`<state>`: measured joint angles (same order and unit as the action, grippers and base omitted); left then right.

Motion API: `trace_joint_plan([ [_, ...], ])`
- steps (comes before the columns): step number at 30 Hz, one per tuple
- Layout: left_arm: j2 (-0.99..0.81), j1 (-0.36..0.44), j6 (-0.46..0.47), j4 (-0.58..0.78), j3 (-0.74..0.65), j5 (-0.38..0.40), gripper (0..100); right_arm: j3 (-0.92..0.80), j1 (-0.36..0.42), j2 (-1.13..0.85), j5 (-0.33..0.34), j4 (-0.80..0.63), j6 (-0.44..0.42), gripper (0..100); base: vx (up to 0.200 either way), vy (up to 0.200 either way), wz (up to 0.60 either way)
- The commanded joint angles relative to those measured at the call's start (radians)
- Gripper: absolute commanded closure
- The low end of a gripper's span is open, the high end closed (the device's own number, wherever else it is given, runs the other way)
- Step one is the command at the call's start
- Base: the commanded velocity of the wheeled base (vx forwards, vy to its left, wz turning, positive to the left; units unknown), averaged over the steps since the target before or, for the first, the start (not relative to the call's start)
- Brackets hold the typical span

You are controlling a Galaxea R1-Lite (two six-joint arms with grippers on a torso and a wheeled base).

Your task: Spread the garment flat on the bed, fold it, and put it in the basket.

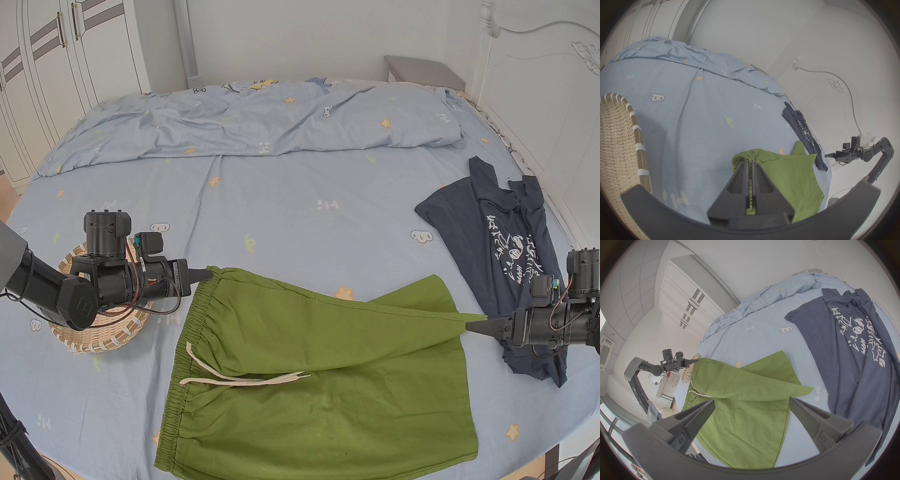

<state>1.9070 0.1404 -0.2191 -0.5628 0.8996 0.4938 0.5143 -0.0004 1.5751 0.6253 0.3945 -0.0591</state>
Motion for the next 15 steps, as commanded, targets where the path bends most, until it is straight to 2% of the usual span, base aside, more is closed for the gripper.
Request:
trace_joint_plan([
  [1, -0.008, -0.01, 0.0, 0.0, 0.009, -0.001, 100, 0.003, -0.009, 0.019, 0.001, 0.001, 0.002, 0, 0.0, 0.0, 0.0],
  [8, -0.006, -0.005, 0.001, -0.002, 0.004, -0.001, 100, 0.061, -0.058, 0.077, 0.005, 0.053, -0.001, 0, 0.0, 0.0, 0.0],
  [9, 0.0, -0.009, 0.001, -0.002, 0.007, -0.001, 100, 0.113, -0.087, 0.114, 0.013, 0.047, -0.001, 0, 0.0, 0.0, 0.0],
  [15, 0.0, -0.025, 0.001, -0.002, 0.018, -0.003, 100, 0.188, -0.099, 0.241, 0.01, 0.057, 0.013, 0, 0.0, 0.0, 0.0],
])
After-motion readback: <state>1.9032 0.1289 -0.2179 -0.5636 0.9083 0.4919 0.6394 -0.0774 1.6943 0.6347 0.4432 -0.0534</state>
